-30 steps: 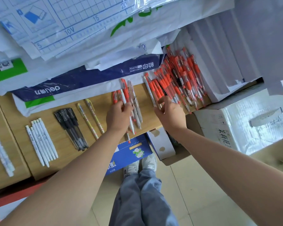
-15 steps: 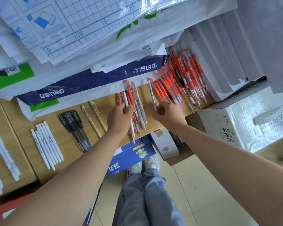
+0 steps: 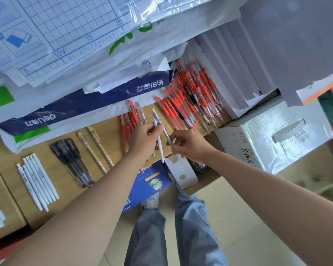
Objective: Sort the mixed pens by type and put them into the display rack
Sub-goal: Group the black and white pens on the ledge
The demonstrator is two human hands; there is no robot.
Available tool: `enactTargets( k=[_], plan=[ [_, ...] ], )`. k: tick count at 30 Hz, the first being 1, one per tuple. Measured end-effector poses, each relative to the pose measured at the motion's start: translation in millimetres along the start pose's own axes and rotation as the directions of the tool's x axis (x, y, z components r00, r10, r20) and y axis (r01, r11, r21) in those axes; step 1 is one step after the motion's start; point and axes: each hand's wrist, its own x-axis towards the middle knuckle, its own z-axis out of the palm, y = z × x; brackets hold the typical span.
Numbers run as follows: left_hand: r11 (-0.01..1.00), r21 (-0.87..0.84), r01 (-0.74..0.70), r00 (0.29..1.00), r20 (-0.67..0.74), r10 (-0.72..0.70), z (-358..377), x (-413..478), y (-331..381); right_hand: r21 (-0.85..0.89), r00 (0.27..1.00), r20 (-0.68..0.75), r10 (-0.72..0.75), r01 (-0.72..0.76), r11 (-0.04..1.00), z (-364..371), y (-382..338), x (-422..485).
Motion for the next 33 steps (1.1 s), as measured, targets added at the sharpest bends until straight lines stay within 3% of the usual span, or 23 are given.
enactTargets(
  k=[1,3,6,8,11,16,21,28,31,33],
  plan=[
    [1.000,0.001,0.003,1.000,-0.029,-0.003,3,2,1,-0.002,0.999,-0.033,-0.020,0.020,1.000,-4,3,0],
    [1.000,0.018,0.018,0.996,-0.091,-0.017,8,6,0,-0.020,0.969,-0.242,-0.050,0.047,0.999,-15,11,2],
    [0.999,0.021,0.026,0.993,-0.118,-0.023,14,10,2,-0.127,0.810,-0.586,-0.022,-0.065,0.990,-37,24,14],
    [1.000,0.011,0.017,0.993,-0.116,-0.015,19,13,3,-0.152,0.748,-0.663,0.028,-0.170,0.974,-50,32,25],
    [0.999,-0.031,0.027,0.991,-0.128,-0.031,26,18,4,-0.173,0.792,-0.602,0.097,-0.248,0.953,-56,40,39],
    [0.999,-0.045,0.029,0.990,-0.137,-0.035,33,23,6,-0.255,0.829,-0.556,0.058,-0.237,0.937,-58,48,47],
    [0.999,-0.017,0.039,0.984,-0.173,-0.042,34,30,5,-0.408,0.934,-0.355,0.026,-0.180,0.895,-56,53,49],
    [0.999,0.031,0.024,0.982,-0.189,-0.018,33,32,3,-0.342,0.873,-0.487,-0.034,-0.155,0.927,-62,47,51],
    [0.999,0.020,0.045,0.979,-0.200,-0.040,34,32,0,-0.347,0.907,-0.399,-0.133,-0.016,0.938,-57,42,53],
    [0.998,0.022,0.052,0.980,-0.193,-0.047,35,32,0,-0.365,0.930,-0.347,-0.118,-0.018,0.931,-50,39,54]
  ],
)
